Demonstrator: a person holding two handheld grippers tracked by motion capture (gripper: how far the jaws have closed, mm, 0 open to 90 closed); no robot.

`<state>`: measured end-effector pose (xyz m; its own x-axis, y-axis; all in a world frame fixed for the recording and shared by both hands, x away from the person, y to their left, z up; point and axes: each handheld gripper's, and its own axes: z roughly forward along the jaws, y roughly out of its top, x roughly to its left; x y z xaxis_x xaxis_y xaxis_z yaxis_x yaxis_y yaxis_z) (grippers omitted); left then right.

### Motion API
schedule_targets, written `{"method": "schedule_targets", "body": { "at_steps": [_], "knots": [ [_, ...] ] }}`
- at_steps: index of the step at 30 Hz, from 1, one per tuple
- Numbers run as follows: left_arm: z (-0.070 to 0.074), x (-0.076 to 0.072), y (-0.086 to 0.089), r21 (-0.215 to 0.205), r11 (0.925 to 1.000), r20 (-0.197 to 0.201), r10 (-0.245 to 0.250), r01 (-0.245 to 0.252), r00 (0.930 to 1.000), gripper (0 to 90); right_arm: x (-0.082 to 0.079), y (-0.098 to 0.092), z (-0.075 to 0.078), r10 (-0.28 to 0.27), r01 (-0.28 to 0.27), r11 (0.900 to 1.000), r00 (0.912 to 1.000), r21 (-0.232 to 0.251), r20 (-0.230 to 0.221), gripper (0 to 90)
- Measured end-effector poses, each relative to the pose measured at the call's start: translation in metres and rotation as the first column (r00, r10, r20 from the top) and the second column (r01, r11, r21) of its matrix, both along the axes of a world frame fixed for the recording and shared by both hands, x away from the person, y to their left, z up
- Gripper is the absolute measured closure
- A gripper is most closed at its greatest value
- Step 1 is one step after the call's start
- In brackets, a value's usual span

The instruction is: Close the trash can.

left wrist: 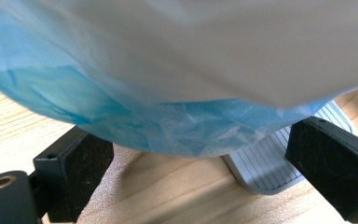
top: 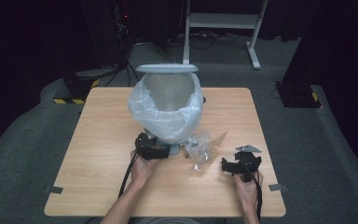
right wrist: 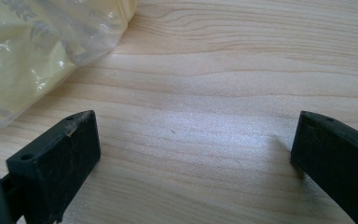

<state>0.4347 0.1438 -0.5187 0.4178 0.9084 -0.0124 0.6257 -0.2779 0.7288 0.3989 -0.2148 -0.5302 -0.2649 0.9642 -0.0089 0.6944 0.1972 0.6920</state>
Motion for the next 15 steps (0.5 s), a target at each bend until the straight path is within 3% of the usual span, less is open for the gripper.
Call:
{"method": "schedule_targets", "body": {
  "at_steps": [6,11,12,13,14,15],
  "knots": [
    [-0.003,0.0,-0.002,-0.012,0.9999,0.007,0.005,-0.004,1.0,8.2,0.0,0.0,0.0,0.007,-0.007,1.0,1.0,0.0,-0.002,0.4],
    [-0.005,-0.001,0.0,-0.032,0.9995,0.024,0.009,-0.008,0.9997,8.5,-0.002,-0.005,0.004,0.055,-0.055,0.998,0.998,-0.004,-0.031,6.3],
    [-0.005,-0.001,0.004,-0.01,0.9996,0.001,-0.025,0.025,0.9997,8.8,-0.006,-0.006,0.007,0.057,-0.057,0.998,0.9978,0.021,-0.032,13.4],
    [-0.005,-0.001,0.004,-0.01,0.9996,0.001,-0.025,0.025,0.9997,8.9,-0.006,-0.006,0.007,0.057,-0.057,0.998,0.9978,0.021,-0.032,13.4],
    [-0.007,-0.002,0.003,-0.041,0.9991,0.024,0.0,0.001,0.9997,8.9,-0.007,-0.008,0.007,0.067,-0.066,0.997,0.9974,0.034,-0.027,13.9],
    [-0.007,-0.002,0.005,-0.033,0.9993,0.014,-0.016,0.017,0.9998,9.3,-0.011,-0.009,0.009,0.081,-0.079,0.995,0.9965,0.064,-0.022,14.2]
  ]
}}
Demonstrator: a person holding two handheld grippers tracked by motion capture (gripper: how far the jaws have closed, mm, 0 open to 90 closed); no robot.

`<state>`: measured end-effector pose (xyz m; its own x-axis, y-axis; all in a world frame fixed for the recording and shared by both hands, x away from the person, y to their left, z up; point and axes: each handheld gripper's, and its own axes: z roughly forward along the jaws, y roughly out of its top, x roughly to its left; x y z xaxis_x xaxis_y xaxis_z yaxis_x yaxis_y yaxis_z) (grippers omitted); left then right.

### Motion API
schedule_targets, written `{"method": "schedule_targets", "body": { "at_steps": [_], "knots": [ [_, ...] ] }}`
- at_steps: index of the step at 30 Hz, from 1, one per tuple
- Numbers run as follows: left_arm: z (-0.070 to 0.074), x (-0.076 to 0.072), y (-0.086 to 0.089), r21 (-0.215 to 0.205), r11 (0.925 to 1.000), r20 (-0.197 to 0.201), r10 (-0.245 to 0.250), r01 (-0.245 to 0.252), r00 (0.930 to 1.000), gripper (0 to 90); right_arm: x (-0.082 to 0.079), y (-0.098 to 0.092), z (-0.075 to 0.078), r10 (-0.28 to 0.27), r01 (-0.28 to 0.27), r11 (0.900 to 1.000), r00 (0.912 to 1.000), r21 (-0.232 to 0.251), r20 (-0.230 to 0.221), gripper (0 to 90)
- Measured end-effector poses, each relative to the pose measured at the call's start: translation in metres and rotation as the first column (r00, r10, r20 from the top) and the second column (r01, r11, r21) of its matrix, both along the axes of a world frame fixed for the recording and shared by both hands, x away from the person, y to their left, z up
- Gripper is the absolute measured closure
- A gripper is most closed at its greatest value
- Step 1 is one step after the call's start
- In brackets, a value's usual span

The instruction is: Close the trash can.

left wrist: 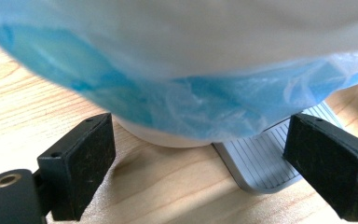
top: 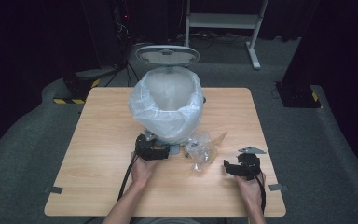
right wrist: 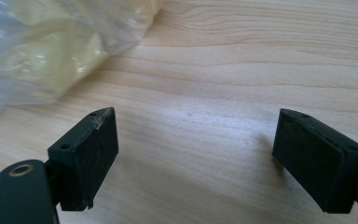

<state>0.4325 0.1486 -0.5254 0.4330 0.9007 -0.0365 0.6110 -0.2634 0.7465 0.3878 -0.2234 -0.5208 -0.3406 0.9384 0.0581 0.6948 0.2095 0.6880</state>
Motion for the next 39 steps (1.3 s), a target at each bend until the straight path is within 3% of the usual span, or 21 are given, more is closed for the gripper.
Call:
{"method": "schedule_targets", "body": {
  "at_steps": [1,6,12,14,15,19,24,26,30,35,39],
  "knots": [
    [-0.003,0.0,0.0,-0.043,0.9988,0.023,0.023,-0.022,0.9995,9.8,-0.002,0.0,0.001,0.008,-0.008,1.0,0.9999,0.007,0.01,14.6],
    [-0.003,-0.001,0.0,-0.039,0.999,0.024,0.024,-0.023,0.9994,9.9,-0.012,0.003,0.01,0.035,-0.037,0.998,0.9982,0.041,0.049,15.4],
    [-0.003,-0.001,-0.001,-0.036,0.999,0.028,0.026,-0.025,0.9993,9.9,-0.023,0.011,0.023,0.093,-0.104,0.988,0.9909,0.118,0.098,16.3],
    [-0.003,-0.001,-0.001,-0.036,0.999,0.032,0.028,-0.027,0.9991,9.9,-0.026,0.017,0.026,0.11,-0.122,0.985,0.9886,0.12,0.104,16.3],
    [-0.001,-0.002,0.001,-0.002,1.0,0.023,0.007,-0.007,0.9997,9.9,-0.026,0.019,0.026,0.114,-0.127,0.985,0.9879,0.12,0.105,16.3],
    [-0.001,-0.003,-0.002,-0.002,0.9998,0.043,0.019,-0.019,0.9989,9.9,-0.031,0.029,0.029,0.151,-0.164,0.979,0.9818,0.123,0.115,16.3],
    [-0.001,-0.002,0.0,-0.005,0.9999,0.032,0.014,-0.014,0.9994,9.9,-0.033,0.041,0.033,0.189,-0.204,0.971,0.9746,0.128,0.121,16.0],
    [0.0,-0.002,0.003,0.026,0.9995,0.007,-0.018,0.018,0.9998,9.9,-0.031,0.046,0.034,0.2,-0.215,0.968,0.9723,0.13,0.121,15.6],
    [-0.001,-0.002,0.002,-0.002,0.9999,0.001,-0.012,0.012,0.9999,9.9,-0.026,0.054,0.035,0.204,-0.219,0.968,0.971,0.122,0.126,14.5],
    [-0.001,-0.001,0.003,-0.001,0.9998,-0.006,-0.018,0.018,0.9998,10.0,-0.022,0.067,0.042,0.217,-0.235,0.965,0.9654,0.12,0.145,14.3],
    [-0.001,-0.001,0.003,-0.004,0.9998,-0.007,-0.018,0.018,0.9998,10.0,-0.016,0.076,0.045,0.206,-0.222,0.969,0.9685,0.109,0.141,14.4]
  ]
}}
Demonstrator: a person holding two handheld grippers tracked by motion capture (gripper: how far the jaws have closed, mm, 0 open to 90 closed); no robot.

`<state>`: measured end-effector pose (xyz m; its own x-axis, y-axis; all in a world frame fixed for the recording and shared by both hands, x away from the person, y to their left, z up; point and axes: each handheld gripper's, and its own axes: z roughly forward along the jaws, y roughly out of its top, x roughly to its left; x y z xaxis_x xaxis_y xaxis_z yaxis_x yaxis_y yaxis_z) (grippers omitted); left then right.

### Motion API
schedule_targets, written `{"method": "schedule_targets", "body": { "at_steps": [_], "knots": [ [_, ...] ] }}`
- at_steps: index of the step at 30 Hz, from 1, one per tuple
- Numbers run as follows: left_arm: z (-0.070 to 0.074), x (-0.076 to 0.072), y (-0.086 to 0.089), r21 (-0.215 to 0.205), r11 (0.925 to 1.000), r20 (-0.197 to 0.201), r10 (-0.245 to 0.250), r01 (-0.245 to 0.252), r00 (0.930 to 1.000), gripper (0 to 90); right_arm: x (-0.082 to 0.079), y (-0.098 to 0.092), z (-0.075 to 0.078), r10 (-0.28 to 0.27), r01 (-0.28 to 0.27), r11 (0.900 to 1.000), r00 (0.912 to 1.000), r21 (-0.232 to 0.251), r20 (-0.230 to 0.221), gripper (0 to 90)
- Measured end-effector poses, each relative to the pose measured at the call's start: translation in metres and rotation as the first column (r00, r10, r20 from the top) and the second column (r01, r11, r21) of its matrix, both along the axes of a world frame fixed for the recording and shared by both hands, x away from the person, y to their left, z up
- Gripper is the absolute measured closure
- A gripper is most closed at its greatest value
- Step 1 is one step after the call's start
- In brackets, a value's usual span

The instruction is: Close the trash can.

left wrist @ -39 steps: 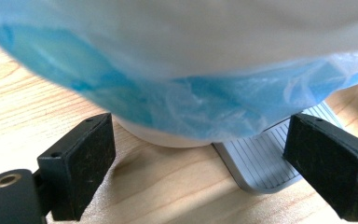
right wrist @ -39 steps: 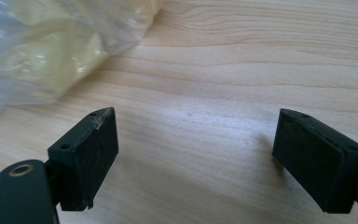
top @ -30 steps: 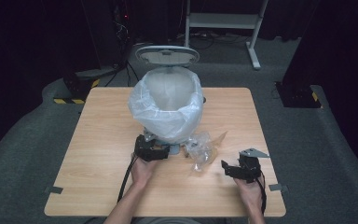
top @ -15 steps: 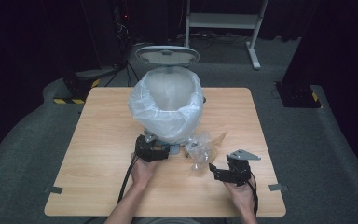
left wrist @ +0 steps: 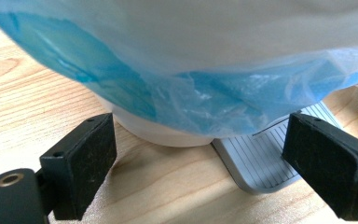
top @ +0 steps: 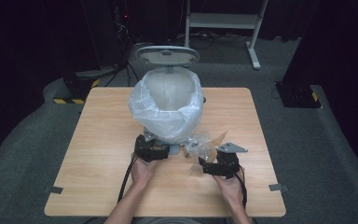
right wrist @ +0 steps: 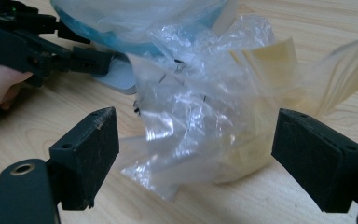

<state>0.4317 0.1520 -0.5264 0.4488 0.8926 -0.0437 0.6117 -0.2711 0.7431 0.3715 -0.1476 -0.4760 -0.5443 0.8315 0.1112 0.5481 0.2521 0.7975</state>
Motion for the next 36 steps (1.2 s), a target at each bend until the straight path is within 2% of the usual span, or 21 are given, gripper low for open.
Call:
{"method": "schedule_targets", "body": {
  "at_steps": [3,5,6,11,12,14,16,17,18,19,20,25,26,27,29,31,32,36],
  "knots": [
    [-0.001,0.0,-0.001,-0.025,0.9996,0.002,0.015,-0.015,0.9999,10.0,0.007,0.005,-0.002,-0.013,0.013,1.0,0.9999,-0.017,-0.009,14.4],
    [-0.001,0.001,-0.001,-0.025,0.9993,0.016,0.028,-0.027,0.9995,10.0,0.01,0.007,-0.005,-0.019,0.018,0.999,0.9996,-0.026,-0.019,14.7],
    [-0.001,0.001,-0.001,-0.023,0.9994,0.016,0.027,-0.026,0.9995,10.0,0.014,0.008,-0.008,-0.026,0.024,0.999,0.9987,-0.038,-0.043,16.8],
    [-0.001,0.001,-0.001,-0.021,0.9995,0.015,0.025,-0.025,0.9996,10.0,0.019,0.006,-0.015,-0.048,0.044,0.997,0.9962,-0.062,-0.073,20.7],
    [-0.001,0.001,-0.001,-0.023,0.9994,0.015,0.025,-0.025,0.9996,10.0,0.019,0.003,-0.017,-0.056,0.05,0.997,0.9947,-0.059,-0.086,24.5],
    [-0.001,0.001,-0.001,-0.023,0.9994,0.015,0.025,-0.025,0.9996,10.0,0.019,0.002,-0.018,-0.062,0.057,0.997,0.9942,-0.06,-0.088,26.0],
    [-0.001,0.001,-0.001,-0.023,0.9994,0.015,0.025,-0.025,0.9996,10.0,0.018,-0.003,-0.019,-0.068,0.064,0.997,0.9935,-0.048,-0.091,33.7],
    [-0.001,0.001,-0.001,-0.021,0.9995,0.017,0.026,-0.026,0.9995,10.0,0.018,-0.003,-0.019,-0.068,0.064,0.997,0.9935,-0.048,-0.091,33.7],
    [-0.002,0.001,-0.003,-0.048,0.9979,0.028,0.046,-0.045,0.9985,10.0,0.018,-0.005,-0.02,-0.07,0.066,0.997,0.9931,-0.047,-0.095,36.8],
    [-0.002,0.001,-0.003,-0.047,0.9979,0.028,0.045,-0.044,0.9986,10.0,0.018,-0.005,-0.02,-0.07,0.066,0.997,0.9931,-0.047,-0.095,36.8],
    [-0.002,0.001,-0.004,-0.048,0.9978,0.029,0.046,-0.045,0.9985,9.9,0.018,-0.008,-0.022,-0.073,0.069,0.997,0.9918,-0.037,-0.105,41.3],
    [-0.002,0.001,-0.004,-0.047,0.9979,0.029,0.046,-0.045,0.9985,10.0,0.019,-0.015,-0.025,-0.071,0.069,0.997,0.9913,-0.022,-0.111,49.7],
    [-0.002,0.001,-0.003,-0.049,0.9978,0.028,0.047,-0.046,0.9985,10.0,0.019,-0.017,-0.025,-0.072,0.07,0.997,0.9912,-0.019,-0.111,51.8],
    [-0.001,0.001,-0.001,-0.03,0.9992,0.015,0.027,-0.027,0.9995,10.0,0.02,-0.02,-0.027,-0.069,0.068,0.998,0.9912,-0.013,-0.113,55.1],
    [-0.001,0.002,0.0,-0.044,0.9987,-0.004,0.024,-0.024,0.9997,10.0,0.02,-0.024,-0.028,-0.07,0.07,0.998,0.9905,-0.005,-0.118,59.3],
    [-0.002,0.004,0.001,-0.062,0.9976,-0.007,0.03,-0.03,0.9995,10.0,0.02,-0.028,-0.03,-0.069,0.07,0.998,0.9901,0.003,-0.122,65.0],
    [-0.002,0.004,0.002,-0.075,0.9966,-0.015,0.032,-0.033,0.9994,10.0,0.02,-0.032,-0.031,-0.067,0.068,0.998,0.99,0.007,-0.125,70.0],
    [-0.002,0.004,0.002,-0.075,0.9966,-0.015,0.032,-0.033,0.9994,10.0,0.02,-0.037,-0.032,-0.069,0.07,0.998,0.991,0.003,-0.115,76.8]
  ]
}}
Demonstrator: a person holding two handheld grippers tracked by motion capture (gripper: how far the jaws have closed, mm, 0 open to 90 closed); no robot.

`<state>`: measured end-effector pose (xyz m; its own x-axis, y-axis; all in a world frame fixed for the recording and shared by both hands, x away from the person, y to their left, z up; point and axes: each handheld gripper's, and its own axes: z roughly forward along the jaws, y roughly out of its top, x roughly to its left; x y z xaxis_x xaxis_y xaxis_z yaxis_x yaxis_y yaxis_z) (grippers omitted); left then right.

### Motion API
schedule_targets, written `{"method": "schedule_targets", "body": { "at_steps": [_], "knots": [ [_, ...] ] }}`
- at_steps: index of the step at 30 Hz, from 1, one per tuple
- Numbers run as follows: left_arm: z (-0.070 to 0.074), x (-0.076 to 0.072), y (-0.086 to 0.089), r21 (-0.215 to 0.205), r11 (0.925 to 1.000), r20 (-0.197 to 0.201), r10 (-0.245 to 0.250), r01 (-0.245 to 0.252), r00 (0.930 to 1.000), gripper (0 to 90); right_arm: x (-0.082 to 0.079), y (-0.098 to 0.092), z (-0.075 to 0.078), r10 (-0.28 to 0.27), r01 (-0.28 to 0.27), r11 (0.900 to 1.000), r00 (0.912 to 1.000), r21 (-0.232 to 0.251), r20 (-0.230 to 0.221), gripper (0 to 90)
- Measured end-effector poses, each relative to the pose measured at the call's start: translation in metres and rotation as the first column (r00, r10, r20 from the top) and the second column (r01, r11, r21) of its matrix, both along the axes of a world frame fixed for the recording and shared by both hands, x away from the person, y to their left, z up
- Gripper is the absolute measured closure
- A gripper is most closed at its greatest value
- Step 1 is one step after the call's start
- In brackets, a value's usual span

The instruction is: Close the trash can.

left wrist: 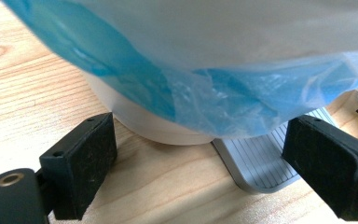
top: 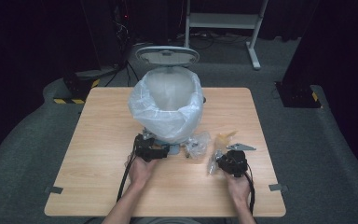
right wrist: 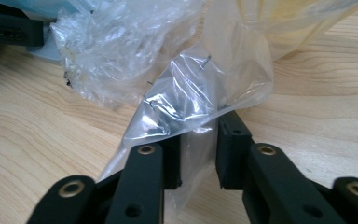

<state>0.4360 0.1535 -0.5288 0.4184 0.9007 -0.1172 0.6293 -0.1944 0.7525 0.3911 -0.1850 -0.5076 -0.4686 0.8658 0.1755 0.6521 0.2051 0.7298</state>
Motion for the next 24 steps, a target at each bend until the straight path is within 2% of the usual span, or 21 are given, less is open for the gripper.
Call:
{"method": "schedule_targets", "body": {
  "at_steps": [7,14,20,24],
  "knots": [
    [0.0,0.0,0.0,-0.002,1.0,0.0,0.001,-0.001,1.0,10.0,0.0,-0.007,0.002,0.011,-0.011,1.0,0.9999,-0.022,0.011,81.9],
    [0.0,0.0,0.0,-0.004,1.0,0.0,0.0,0.0,1.0,10.0,-0.003,-0.022,0.016,0.026,-0.025,0.999,0.9992,-0.036,0.031,84.4],
    [0.0,0.0,0.0,-0.006,1.0,0.0,0.0,0.0,1.0,10.0,-0.004,-0.02,0.019,0.055,-0.052,0.996,0.9979,-0.071,0.035,84.8],
    [0.0,0.0,0.0,-0.007,1.0,0.0,0.001,-0.001,1.0,10.0,-0.006,-0.02,0.022,0.076,-0.073,0.995,0.9962,-0.065,0.042,84.9]
  ]
}}
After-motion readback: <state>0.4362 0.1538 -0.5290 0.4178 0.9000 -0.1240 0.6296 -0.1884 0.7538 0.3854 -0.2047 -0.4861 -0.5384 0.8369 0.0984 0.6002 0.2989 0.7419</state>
